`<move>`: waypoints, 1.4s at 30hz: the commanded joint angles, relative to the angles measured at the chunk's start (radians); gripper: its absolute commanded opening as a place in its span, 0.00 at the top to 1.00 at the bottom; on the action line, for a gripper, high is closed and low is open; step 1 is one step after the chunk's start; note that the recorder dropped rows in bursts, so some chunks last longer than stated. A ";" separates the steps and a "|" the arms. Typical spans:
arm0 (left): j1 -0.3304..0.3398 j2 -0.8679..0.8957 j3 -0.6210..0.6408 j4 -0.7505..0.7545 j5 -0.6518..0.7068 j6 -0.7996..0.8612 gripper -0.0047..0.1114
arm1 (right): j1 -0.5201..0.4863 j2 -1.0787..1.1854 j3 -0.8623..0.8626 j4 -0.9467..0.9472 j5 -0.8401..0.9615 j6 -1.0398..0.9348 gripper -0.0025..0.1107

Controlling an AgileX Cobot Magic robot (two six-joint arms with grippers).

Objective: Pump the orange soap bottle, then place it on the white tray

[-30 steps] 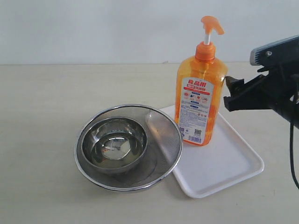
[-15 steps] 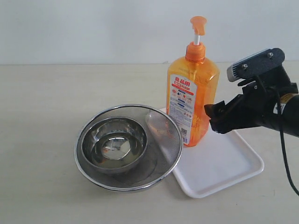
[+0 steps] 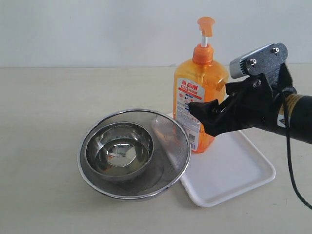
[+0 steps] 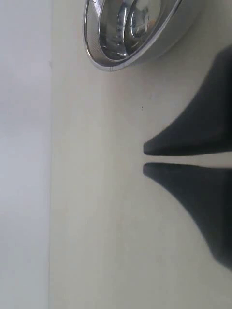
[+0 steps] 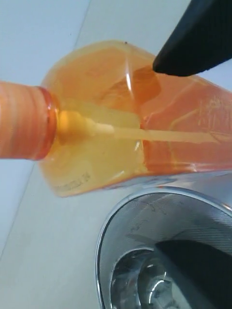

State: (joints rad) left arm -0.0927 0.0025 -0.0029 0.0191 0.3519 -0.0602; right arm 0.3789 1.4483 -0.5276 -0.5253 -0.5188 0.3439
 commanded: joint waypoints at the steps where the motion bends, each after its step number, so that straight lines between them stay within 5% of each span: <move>1: 0.003 -0.003 0.003 -0.004 -0.011 0.001 0.92 | -0.022 0.015 -0.007 -0.031 -0.049 -0.004 0.25; 13: 0.003 -0.003 0.003 -0.004 -0.011 0.001 0.92 | -0.129 0.181 -0.055 -0.155 -0.222 -0.054 0.25; 42: 0.003 -0.003 0.003 -0.004 -0.011 0.001 0.92 | -0.127 0.307 -0.104 -0.147 -0.394 -0.094 0.25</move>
State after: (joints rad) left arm -0.0927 0.0025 -0.0029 0.0191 0.3519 -0.0602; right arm 0.2560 1.7548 -0.6264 -0.6651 -0.8977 0.2408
